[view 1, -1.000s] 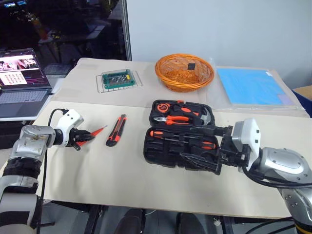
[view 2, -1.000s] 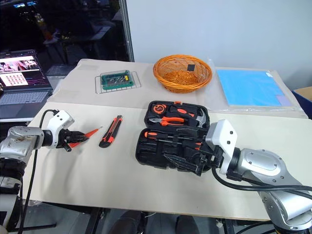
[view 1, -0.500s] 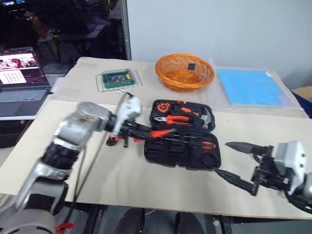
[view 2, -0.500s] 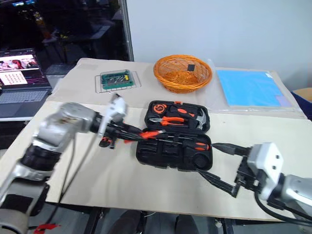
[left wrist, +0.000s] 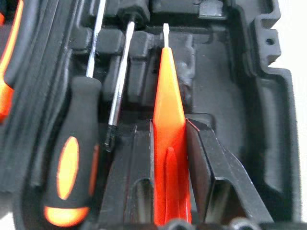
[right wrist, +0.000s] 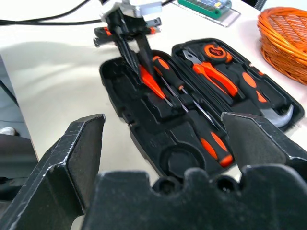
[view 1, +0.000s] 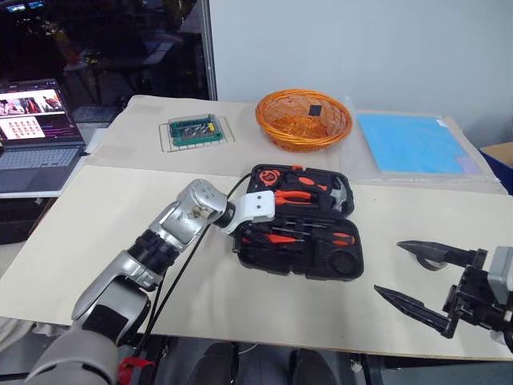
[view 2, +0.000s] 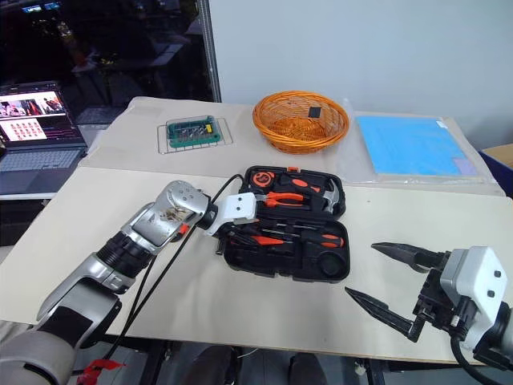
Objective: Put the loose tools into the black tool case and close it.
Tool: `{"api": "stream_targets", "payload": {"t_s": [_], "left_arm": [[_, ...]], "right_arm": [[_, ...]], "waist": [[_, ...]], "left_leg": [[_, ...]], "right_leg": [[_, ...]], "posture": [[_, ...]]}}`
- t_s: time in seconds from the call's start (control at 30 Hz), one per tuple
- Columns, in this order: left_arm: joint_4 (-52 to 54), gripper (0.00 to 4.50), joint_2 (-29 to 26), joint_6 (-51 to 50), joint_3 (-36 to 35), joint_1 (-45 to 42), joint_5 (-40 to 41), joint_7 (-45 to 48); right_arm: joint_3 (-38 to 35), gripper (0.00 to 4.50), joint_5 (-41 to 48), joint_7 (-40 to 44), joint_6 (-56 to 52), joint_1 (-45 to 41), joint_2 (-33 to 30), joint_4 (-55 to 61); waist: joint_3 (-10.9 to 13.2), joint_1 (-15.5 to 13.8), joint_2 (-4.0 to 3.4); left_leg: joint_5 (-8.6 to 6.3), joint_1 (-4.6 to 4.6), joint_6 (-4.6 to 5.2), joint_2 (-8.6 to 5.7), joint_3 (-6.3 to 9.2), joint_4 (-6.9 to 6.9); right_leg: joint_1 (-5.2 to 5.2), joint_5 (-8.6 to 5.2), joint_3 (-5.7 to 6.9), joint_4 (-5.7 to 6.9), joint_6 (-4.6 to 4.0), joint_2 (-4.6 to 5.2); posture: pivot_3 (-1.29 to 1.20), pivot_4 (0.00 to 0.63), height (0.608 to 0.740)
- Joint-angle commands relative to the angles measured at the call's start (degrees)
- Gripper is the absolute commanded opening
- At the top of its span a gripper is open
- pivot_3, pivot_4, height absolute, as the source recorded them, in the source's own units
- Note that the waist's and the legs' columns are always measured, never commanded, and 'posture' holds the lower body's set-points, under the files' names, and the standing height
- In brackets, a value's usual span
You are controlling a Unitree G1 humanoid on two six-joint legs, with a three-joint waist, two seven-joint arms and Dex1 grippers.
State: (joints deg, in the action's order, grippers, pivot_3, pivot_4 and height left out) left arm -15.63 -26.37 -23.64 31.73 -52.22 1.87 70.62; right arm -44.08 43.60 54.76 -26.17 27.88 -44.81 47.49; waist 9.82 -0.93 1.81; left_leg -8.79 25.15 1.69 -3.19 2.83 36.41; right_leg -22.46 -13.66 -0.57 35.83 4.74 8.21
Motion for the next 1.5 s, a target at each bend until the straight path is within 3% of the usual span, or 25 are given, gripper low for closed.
{"api": "stream_targets", "payload": {"t_s": [0.03, 0.57, 0.73, 0.9, 1.0, 1.13, 1.17, 1.33, 1.5], "left_arm": [[-2.32, 0.90, 1.18, 3.01, -0.21, -2.11, -2.25, 0.20], [-5.00, 0.90, 4.98, 1.67, -0.17, -2.68, -5.46, 2.45], [-0.62, 2.49, 2.46, -1.82, -4.52, -2.24, -2.98, 2.75], [5.83, 2.49, -0.64, -8.56, -10.78, -0.32, 3.05, 3.76], [6.99, 1.72, -0.26, -10.17, -14.10, 0.58, 5.81, 2.23], [7.35, 0.18, 4.50, -11.88, -18.41, 3.08, 8.86, -4.53], [7.69, 0.03, 5.27, -10.86, -18.29, 4.19, 8.78, -5.38], [7.24, 0.03, 9.84, -5.68, -16.76, 10.20, 5.16, -14.73], [10.33, 0.03, 8.20, -1.52, -13.27, 15.91, 2.11, -16.00]], "right_arm": [[-2.73, 4.50, 1.77, -1.18, -0.29, 0.81, -0.16, 2.31], [-2.62, 4.50, 3.84, -2.53, -0.03, 1.70, -0.96, 3.16], [-1.81, 4.50, 3.78, -2.46, 0.09, 1.09, -1.47, 2.65], [-0.72, 4.50, 3.23, -2.25, 0.37, 0.14, -1.82, 1.66], [0.33, 4.50, 2.70, -2.20, 0.60, -0.87, -2.02, 0.93], [2.21, 4.50, 2.29, -2.39, 0.61, -2.93, -2.72, -0.13], [2.34, 4.50, 2.23, -2.35, 0.55, -3.16, -2.81, -0.24], [1.85, 4.50, 2.34, -2.11, 0.39, -2.98, -2.89, -0.15], [0.81, 4.50, 2.67, -1.99, 0.36, -1.53, -2.41, 0.64]], "waist": [[0.00, -0.05, 0.00], [0.00, 0.01, 0.00], [0.00, 0.17, 0.00], [0.00, 0.28, -0.01], [0.00, 0.11, -0.01], [0.01, -0.08, -0.01], [0.01, -0.15, 0.00], [0.00, 0.02, -0.02], [0.00, 0.08, -0.01]], "left_leg": [[0.00, 0.00, 0.01, -0.02, 0.00, 0.00], [-0.01, 0.00, 0.02, -0.03, 0.03, 0.04], [-0.01, 0.01, 0.02, -0.03, 0.03, 0.04], [-0.01, 0.01, 0.02, 0.00, 0.04, 0.04], [-0.01, 0.01, 0.02, -0.01, 0.06, 0.07], [-0.01, 0.01, 0.02, -0.04, 0.10, 0.13], [-0.01, 0.01, 0.03, -0.04, 0.10, 0.15], [-0.01, 0.00, 0.03, -0.05, 0.08, 0.16], [-0.01, 0.01, 0.03, -0.05, 0.07, 0.16]], "right_leg": [[0.00, -0.01, 0.01, 0.00, 0.01, 0.01], [0.09, -0.03, 0.07, 0.00, 0.07, 0.02], [0.07, -0.03, 0.07, 0.00, 0.07, 0.02], [0.03, -0.03, 0.07, 0.02, 0.06, 0.01], [0.08, -0.03, 0.08, 0.01, 0.07, 0.02], [0.12, -0.02, 0.11, 0.00, 0.09, 0.03], [0.12, -0.02, 0.12, 0.01, 0.09, 0.03], [0.12, 0.00, 0.08, 0.02, 0.08, 0.02], [0.10, 0.01, 0.07, 0.03, 0.07, 0.02]], "posture": [[0.00, 0.150, 0.740], [0.00, 0.150, 0.740], [0.00, 0.150, 0.740], [0.00, 0.150, 0.740], [0.00, 0.150, 0.740], [0.00, 0.150, 0.740], [0.00, 0.150, 0.740], [0.00, 0.150, 0.740], [0.00, 0.150, 0.740]]}}
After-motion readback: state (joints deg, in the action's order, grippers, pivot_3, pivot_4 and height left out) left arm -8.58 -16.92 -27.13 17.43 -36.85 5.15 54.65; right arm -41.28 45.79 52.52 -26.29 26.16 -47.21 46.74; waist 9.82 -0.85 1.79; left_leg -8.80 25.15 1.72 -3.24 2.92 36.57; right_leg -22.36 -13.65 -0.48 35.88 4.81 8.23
